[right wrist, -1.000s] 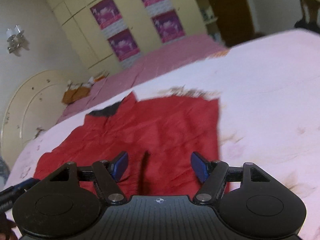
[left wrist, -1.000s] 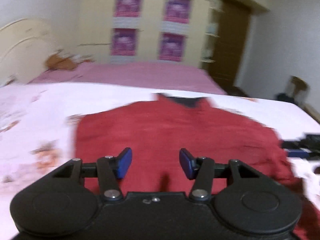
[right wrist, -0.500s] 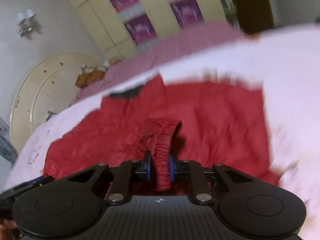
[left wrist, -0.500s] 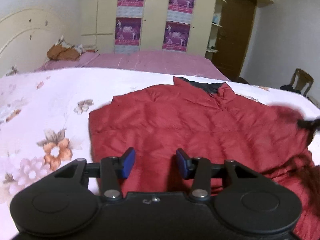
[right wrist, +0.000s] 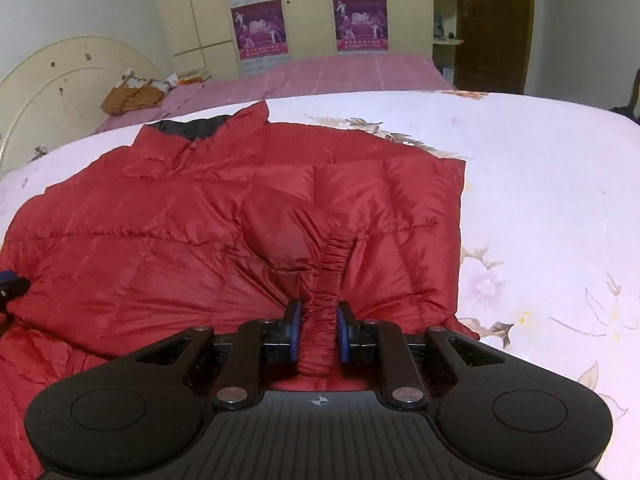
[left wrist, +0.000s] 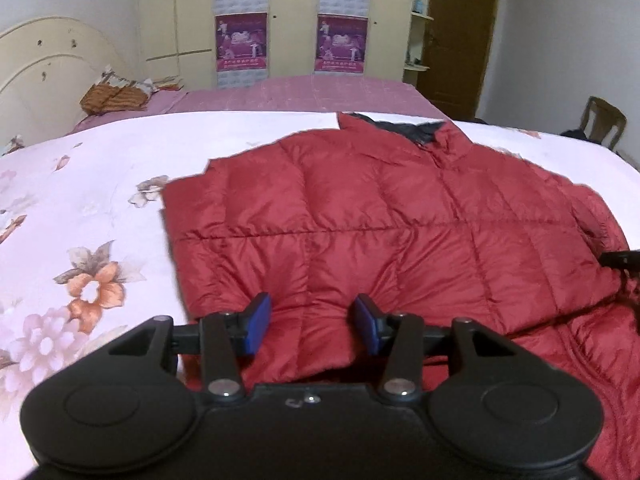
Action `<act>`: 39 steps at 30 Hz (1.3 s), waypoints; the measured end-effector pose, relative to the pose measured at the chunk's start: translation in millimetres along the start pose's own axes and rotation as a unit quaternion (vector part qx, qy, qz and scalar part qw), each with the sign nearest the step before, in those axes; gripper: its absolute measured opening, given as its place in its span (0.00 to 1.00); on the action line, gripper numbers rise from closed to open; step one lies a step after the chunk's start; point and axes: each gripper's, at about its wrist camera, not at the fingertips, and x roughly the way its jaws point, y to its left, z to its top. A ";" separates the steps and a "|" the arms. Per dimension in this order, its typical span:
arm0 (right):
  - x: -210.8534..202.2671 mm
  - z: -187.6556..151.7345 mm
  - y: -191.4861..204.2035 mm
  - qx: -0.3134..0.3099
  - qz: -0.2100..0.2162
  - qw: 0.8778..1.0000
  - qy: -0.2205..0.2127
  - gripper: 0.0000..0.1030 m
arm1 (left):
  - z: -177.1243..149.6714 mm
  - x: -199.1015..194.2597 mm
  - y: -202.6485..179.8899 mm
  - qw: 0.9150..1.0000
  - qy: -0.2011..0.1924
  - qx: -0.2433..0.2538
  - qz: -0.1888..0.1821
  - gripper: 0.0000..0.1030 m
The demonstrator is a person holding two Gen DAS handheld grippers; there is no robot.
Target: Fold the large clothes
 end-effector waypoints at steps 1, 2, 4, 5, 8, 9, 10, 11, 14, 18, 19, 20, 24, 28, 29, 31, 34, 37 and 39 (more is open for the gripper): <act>-7.4 4.1 -1.3 0.000 -0.009 1.000 -0.005 0.27 | 2.8 -8.5 2.9 1.000 -0.014 -0.005 0.001 0.54; -19.1 6.5 -2.1 -0.003 -0.034 0.999 -0.031 0.54 | 5.8 -15.7 5.2 0.999 -0.033 -0.006 0.003 0.69; -34.6 16.7 -4.9 -0.012 -0.027 0.997 -0.073 0.59 | 15.4 -19.9 7.1 0.998 -0.058 -0.004 0.007 0.72; -33.5 24.8 -4.7 -0.009 -0.020 0.997 -0.069 0.59 | 22.9 -13.6 6.8 0.998 -0.057 -0.003 0.000 0.72; -12.8 42.8 6.8 -0.009 0.019 0.999 -0.050 0.42 | 39.1 12.5 -2.8 0.999 -0.043 0.012 -0.010 0.69; -2.2 46.4 14.7 -0.021 0.029 0.998 -0.043 0.40 | 43.1 23.7 -6.3 0.999 -0.034 0.022 -0.010 0.69; 9.1 48.9 22.3 -0.038 0.029 0.998 -0.036 0.40 | 45.8 33.7 -7.7 0.999 -0.027 0.028 -0.004 0.68; 19.6 50.5 26.0 -0.047 0.020 0.998 -0.031 0.40 | 46.7 40.8 -6.4 0.999 -0.023 0.027 0.001 0.68; 47.6 49.7 16.4 -0.041 -0.006 0.999 -0.007 0.40 | 43.2 57.1 4.4 1.000 -0.001 0.013 0.003 0.70; 60.8 41.0 2.3 -0.042 -0.010 0.999 -0.010 0.40 | 35.4 58.7 11.3 1.000 0.005 0.004 0.000 0.70; 62.1 40.9 3.8 -0.048 -0.013 0.999 -0.011 0.40 | 34.8 57.5 10.6 1.000 0.005 0.004 0.002 0.69; 64.1 42.3 6.4 -0.052 -0.018 0.998 -0.009 0.40 | 35.4 54.1 9.2 1.000 0.007 0.006 0.006 0.67; 32.2 48.7 16.4 -0.052 -0.021 0.998 -0.041 0.40 | 31.4 18.8 -3.2 0.999 -0.018 0.030 -0.002 0.63; 5.8 32.0 34.9 -0.063 0.016 0.997 -0.038 0.40 | 10.1 2.7 -11.4 0.999 -0.012 0.025 -0.015 0.63; 4.5 26.3 40.7 -0.066 0.025 0.997 -0.031 0.40 | 5.8 1.4 -14.2 0.999 -0.011 0.027 -0.018 0.63; 5.7 15.8 54.4 -0.079 0.032 0.996 -0.028 0.40 | 0.9 1.8 -17.7 0.999 -0.009 0.029 -0.015 0.64; 20.3 3.5 70.0 -0.108 0.017 0.994 -0.019 0.40 | -1.8 6.0 -14.9 1.000 -0.005 0.018 -0.013 0.67; 34.9 -1.5 66.1 -0.108 -0.007 0.994 -0.022 0.40 | -4.5 8.3 -8.2 1.000 -0.004 0.016 0.002 0.67; 39.1 -1.6 54.7 -0.093 -0.025 0.995 -0.024 0.40 | -7.7 7.9 2.1 1.000 -0.003 0.008 0.001 0.68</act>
